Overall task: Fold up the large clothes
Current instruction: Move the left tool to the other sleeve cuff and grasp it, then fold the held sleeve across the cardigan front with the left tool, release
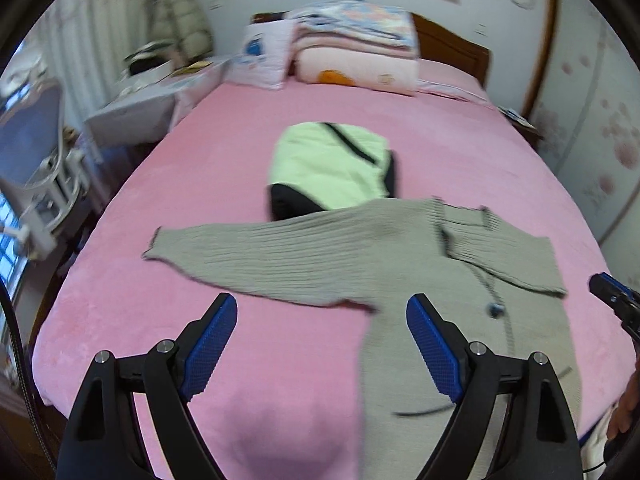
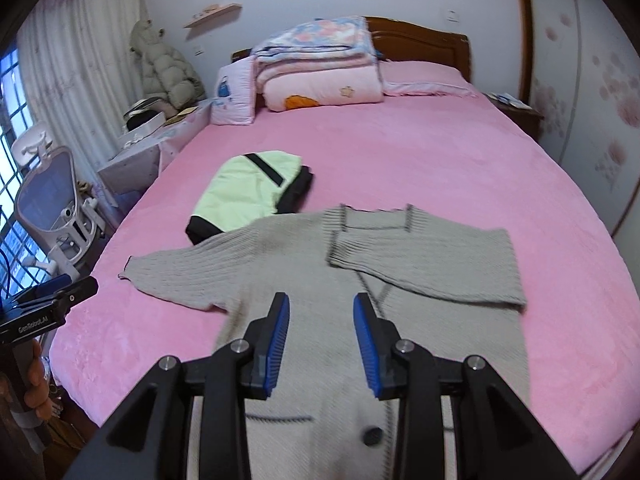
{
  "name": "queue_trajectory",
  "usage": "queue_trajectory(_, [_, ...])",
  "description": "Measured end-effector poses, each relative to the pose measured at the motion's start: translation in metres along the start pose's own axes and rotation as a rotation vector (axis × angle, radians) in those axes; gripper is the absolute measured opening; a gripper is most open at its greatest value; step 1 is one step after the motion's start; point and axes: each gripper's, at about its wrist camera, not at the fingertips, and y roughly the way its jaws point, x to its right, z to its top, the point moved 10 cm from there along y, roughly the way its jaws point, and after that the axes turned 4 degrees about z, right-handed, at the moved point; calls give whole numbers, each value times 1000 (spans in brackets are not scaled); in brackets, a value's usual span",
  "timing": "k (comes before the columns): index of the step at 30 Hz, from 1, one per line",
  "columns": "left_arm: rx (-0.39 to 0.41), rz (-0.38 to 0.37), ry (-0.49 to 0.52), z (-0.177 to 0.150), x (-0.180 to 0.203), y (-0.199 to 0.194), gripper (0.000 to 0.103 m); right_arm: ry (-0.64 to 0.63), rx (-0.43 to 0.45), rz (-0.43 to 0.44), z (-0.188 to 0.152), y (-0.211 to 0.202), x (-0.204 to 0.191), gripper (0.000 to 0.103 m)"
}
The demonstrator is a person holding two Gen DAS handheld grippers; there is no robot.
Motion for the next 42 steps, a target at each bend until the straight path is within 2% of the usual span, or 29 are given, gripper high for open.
queue_trajectory(4, [1, 54, -59, -3, -71, 50, 86, -29, -19, 9, 3, 53, -41, 33])
queue_trajectory(12, [-115, 68, -226, -21, -178, 170, 86, -53, -83, 9, -6, 161, -95, 33])
queue_trajectory(16, [-173, 54, -335, -31, -214, 228, 86, -77, -128, 20, -17, 207, -118, 33])
queue_trajectory(21, [-218, -18, -511, -42, -240, 287, 85, -125, -170, 44, -34, 241, -140, 33])
queue_trajectory(25, [-185, -33, -594, -37, -250, 314, 83, -141, -193, 62, -45, 252, -146, 33])
queue_trajectory(26, [-169, -24, -600, -33, -251, 319, 78, -142, -200, 64, -48, 253, -145, 33])
queue_trajectory(27, [-161, -14, -599, -31, -252, 322, 55, -141, -204, 67, -50, 254, -144, 33])
queue_trajectory(28, [-165, -10, -591, -27, -250, 326, 20, -141, -207, 69, -51, 254, -143, 33])
queue_trajectory(29, [-180, -29, -585, -24, -246, 332, 6, -139, -211, 67, -54, 254, -140, 33])
queue_trajectory(31, [-171, -1, -593, -19, -241, 331, 6, -127, -217, 68, -56, 252, -134, 33])
queue_trajectory(33, [-123, 58, -563, -8, -235, 319, 6, -113, -220, 71, -58, 247, -126, 33])
queue_trajectory(36, [-43, 73, -547, 16, -219, 285, 6, -88, -212, 70, -59, 235, -109, 33])
queue_trajectory(40, [83, 8, -463, 65, -168, 217, 6, -50, -182, 50, -54, 208, -75, 33])
queue_trajectory(42, [135, -58, -373, 91, -117, 181, 6, -22, -164, 37, -52, 194, -54, 33])
